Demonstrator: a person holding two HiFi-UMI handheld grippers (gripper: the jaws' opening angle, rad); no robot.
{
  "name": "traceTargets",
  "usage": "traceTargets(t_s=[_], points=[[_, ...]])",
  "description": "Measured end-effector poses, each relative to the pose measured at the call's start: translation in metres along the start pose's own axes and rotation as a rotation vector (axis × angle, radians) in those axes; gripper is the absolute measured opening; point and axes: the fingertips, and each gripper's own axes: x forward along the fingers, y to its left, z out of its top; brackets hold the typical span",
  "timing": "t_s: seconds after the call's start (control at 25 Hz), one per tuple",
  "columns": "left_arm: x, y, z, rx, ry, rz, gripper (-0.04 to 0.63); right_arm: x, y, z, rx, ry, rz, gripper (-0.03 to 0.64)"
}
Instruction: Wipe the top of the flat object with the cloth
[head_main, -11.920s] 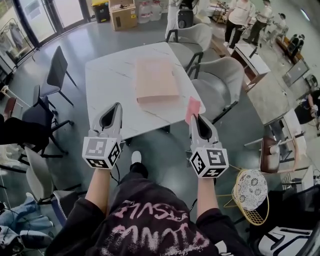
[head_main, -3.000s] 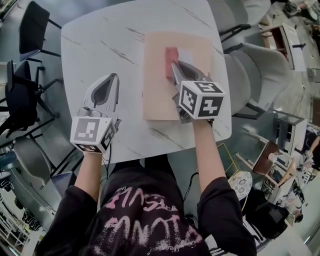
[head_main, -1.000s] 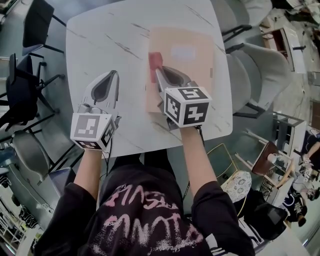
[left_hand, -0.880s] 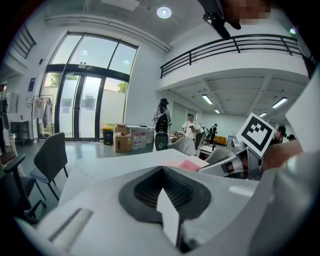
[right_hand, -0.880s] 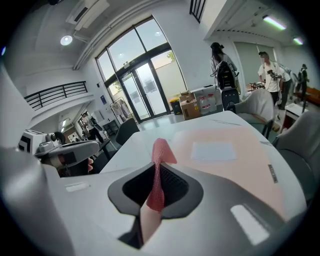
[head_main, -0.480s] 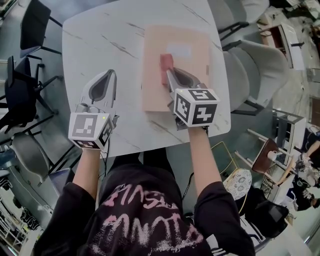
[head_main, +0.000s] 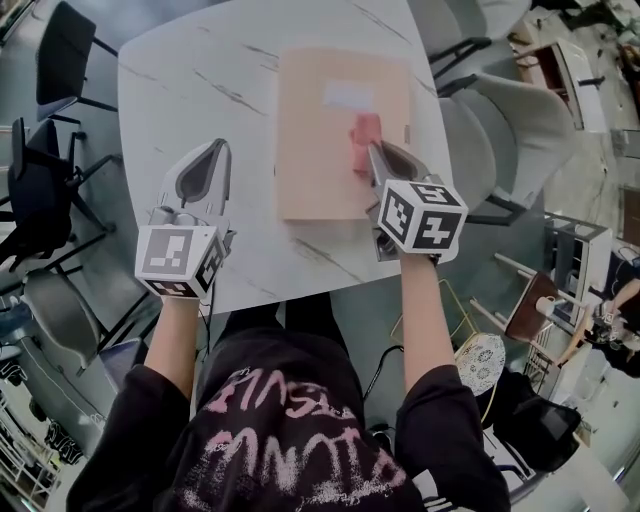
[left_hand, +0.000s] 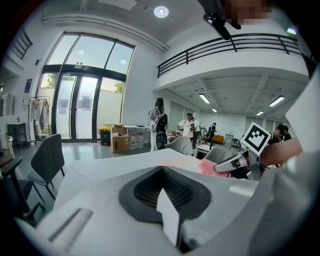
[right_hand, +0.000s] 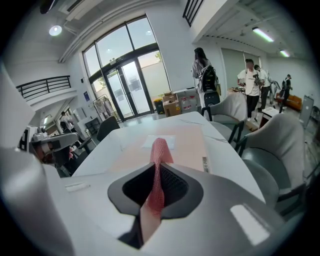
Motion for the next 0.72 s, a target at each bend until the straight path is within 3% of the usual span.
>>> traceTargets(t_s=[0.72], points=[[0.0,-0.009,0.0,0.006,0.002,-0.013,0.002,-0.034,-0.074,-0.011,0.075,-0.021,-0.145,0.049]])
